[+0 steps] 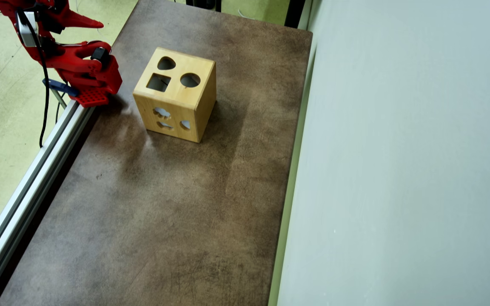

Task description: Pick and place the red cube on the square hole

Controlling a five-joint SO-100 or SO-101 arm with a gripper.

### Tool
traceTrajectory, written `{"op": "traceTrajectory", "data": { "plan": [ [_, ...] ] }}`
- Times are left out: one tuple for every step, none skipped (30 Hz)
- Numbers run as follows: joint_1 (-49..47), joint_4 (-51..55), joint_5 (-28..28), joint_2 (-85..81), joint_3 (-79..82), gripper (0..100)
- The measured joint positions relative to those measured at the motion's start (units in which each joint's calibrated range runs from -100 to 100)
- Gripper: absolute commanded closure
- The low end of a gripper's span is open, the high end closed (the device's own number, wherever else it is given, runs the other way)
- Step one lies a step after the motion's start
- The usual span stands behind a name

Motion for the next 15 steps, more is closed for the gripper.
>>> {"op": "traceTrajectory", "data": {
  "plan": [
    [0.00,0.00,0.00,0.00,0.00,36],
    [0.00,0.00,0.00,0.00,0.00,39],
    [0.00,0.00,0.00,0.00,0.00,41],
    [0.00,0.00,0.00,0.00,0.00,44],
    [0.00,0.00,0.00,0.00,0.00,46],
    [0.00,0.00,0.00,0.00,0.00,48],
    [0.00,0.00,0.00,0.00,0.00,50],
    [0.00,0.00,0.00,0.00,0.00,52],
    [0.00,0.00,0.00,0.00,0.00,54],
    [0.00,0.00,0.00,0.00,0.00,57],
    [0.00,0.00,0.00,0.00,0.00,59],
    [-0.22,0.00,0.00,0.00,0.00,61],
    [-0.29,0.00,0.00,0.00,0.00,63],
    [-0.29,0.00,0.00,0.00,0.00,66],
    [-0.29,0.00,0.00,0.00,0.00,69]
  ]
}}
